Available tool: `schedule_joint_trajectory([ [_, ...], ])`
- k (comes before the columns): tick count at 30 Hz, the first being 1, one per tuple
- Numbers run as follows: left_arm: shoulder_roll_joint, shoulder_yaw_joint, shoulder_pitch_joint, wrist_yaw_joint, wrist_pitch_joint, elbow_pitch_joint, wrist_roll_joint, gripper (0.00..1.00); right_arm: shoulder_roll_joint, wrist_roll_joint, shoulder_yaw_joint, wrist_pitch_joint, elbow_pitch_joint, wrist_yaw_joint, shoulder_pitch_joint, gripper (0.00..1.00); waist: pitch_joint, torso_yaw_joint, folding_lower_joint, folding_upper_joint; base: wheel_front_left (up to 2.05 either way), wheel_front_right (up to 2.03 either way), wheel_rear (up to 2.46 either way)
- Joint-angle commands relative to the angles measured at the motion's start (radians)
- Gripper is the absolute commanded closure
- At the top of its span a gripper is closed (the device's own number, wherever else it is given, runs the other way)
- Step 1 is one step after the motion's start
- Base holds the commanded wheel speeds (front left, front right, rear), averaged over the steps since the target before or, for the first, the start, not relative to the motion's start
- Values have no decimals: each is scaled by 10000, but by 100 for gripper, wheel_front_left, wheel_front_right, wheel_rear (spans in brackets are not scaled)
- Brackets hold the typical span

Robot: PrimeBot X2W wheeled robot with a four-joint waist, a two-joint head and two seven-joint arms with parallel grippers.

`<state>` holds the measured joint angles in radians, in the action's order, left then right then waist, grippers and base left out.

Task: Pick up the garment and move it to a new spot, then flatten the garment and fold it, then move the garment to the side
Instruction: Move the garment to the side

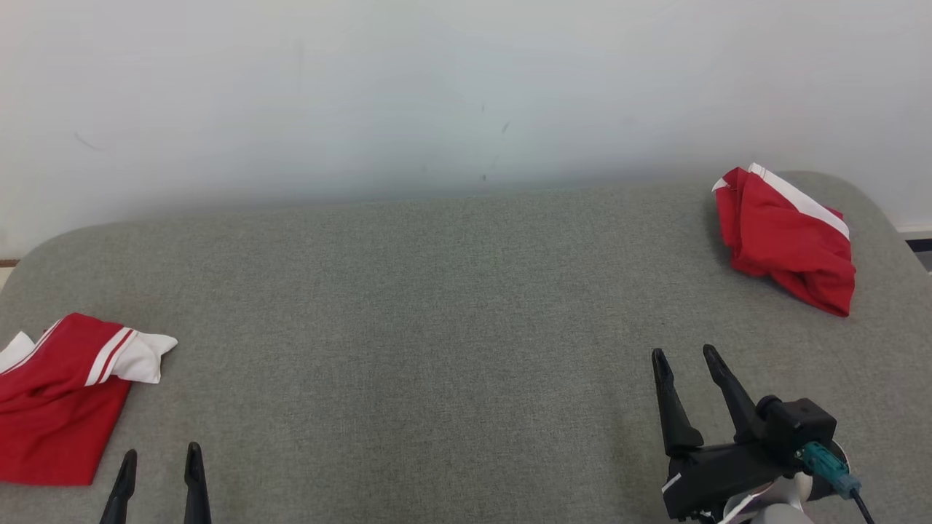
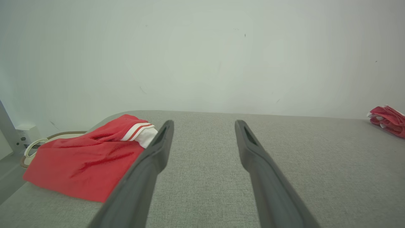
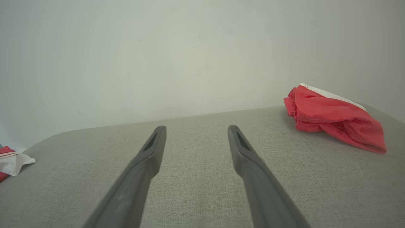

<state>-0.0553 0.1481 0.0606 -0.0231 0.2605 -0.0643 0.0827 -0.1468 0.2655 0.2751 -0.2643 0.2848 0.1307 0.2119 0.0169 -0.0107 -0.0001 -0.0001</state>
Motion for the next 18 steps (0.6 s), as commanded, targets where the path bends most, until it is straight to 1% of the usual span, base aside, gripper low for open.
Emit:
schedule_joint_trajectory([
  [1,10,-6,179,55,32,39,-1,0,54,-161,-59,-19,-56,1,-238,0,39,-16,1,1,0,0,0],
  [5,12,-27,252,62,32,99,-96,0,186,-402,-218,-19,-161,1,-685,0,63,-27,1,1,0,0,0],
  [7,-120,-71,310,126,32,173,-349,0,242,-573,-272,-19,-206,1,-846,0,59,-42,1,1,0,0,0],
  [10,-161,-66,312,151,32,243,-440,0,329,-653,-305,-19,-254,1,-985,0,49,-82,1,1,0,0,0],
  [18,-236,-209,289,15,32,423,-460,0,361,-821,-328,-19,-242,1,-1003,0,18,-101,1,1,0,0,0],
])
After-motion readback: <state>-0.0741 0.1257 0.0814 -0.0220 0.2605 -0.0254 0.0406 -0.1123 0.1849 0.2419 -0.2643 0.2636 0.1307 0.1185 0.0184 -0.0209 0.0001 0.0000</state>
